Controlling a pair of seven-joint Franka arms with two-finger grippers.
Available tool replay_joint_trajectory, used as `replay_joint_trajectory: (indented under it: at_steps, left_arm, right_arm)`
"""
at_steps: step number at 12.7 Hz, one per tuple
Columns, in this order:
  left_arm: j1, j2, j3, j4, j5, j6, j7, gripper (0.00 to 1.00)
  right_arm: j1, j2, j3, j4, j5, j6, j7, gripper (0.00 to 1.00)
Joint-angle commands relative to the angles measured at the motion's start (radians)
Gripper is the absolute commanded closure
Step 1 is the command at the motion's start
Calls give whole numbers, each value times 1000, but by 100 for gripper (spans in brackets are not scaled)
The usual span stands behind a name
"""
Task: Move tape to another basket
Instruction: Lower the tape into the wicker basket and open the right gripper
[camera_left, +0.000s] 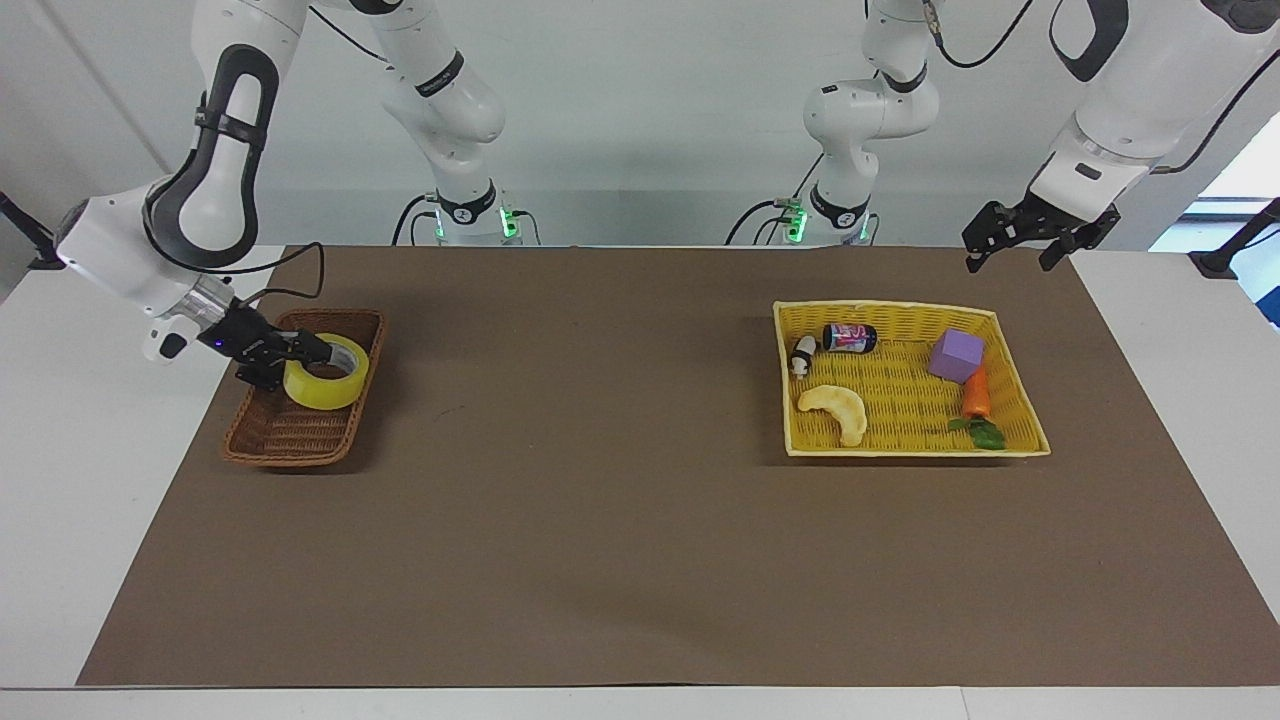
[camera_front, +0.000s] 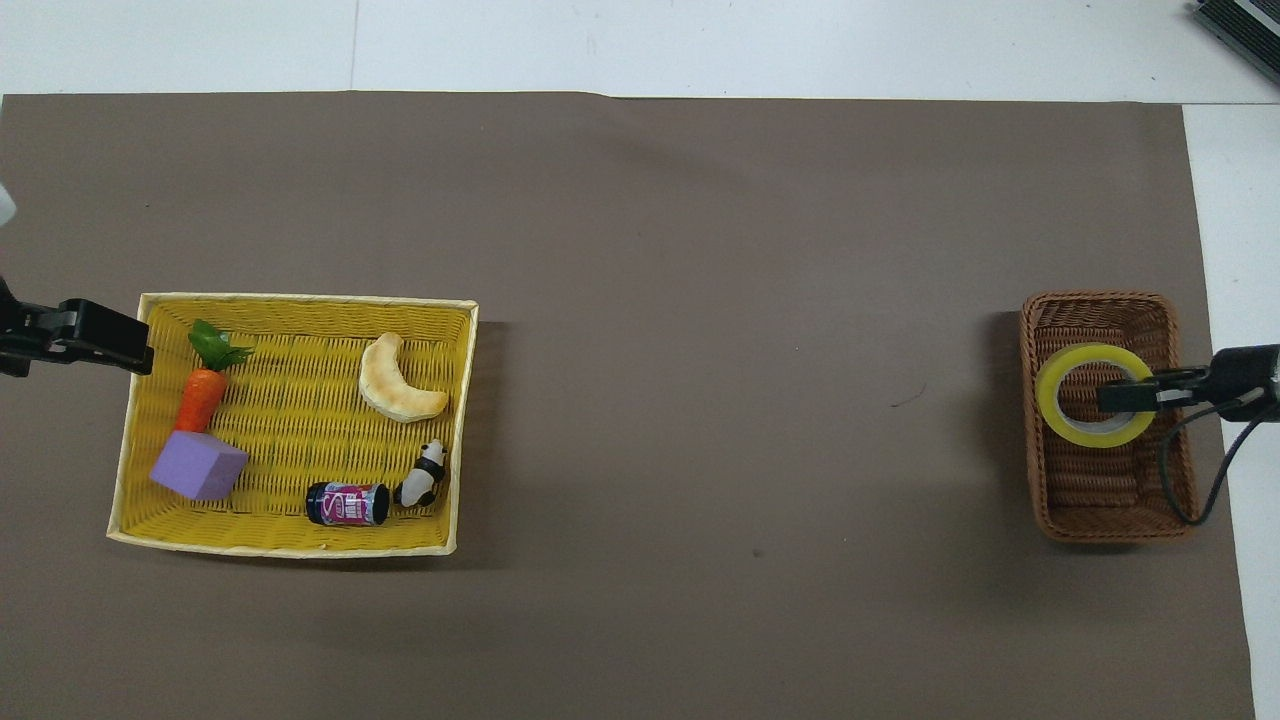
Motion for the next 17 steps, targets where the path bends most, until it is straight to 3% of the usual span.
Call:
replay_joint_trajectory:
  at_steps: [1,5,8,13,14,15,16,17]
  left_arm:
    - [-24,-4,32,10,4,-15,4,0]
    - [5,-5,37,10,4,-15,8,0]
    - [5,-5,37,10,4,-16,8,0]
    - [5,-5,37,10,4,-15,8,0]
    - [5,-5,37,10,4,-15,8,0]
    - [5,-5,37,10,4,-15,8,0]
    - [5,-5,37,10,4,-15,8,0]
    - [5,-5,37,10,4,-15,8,0]
  right_arm:
    - [-11,-1,10,35,24,-2,-47,100]
    - [-14,-9,2,46,-7,-74,37,100]
    - [-12,-37,2,-18,-146,-58,155,100]
    - [-12,-5,-1,-33,-186,21,131,96]
    - [-14,14,1,-33,-201,43,131,79]
    - [-14,24,1,-33,-202,61,126,53]
    - [-15,26,2,-26,-194,55,137,1]
    - [-17,35,4,-3,-183,49,138,0]
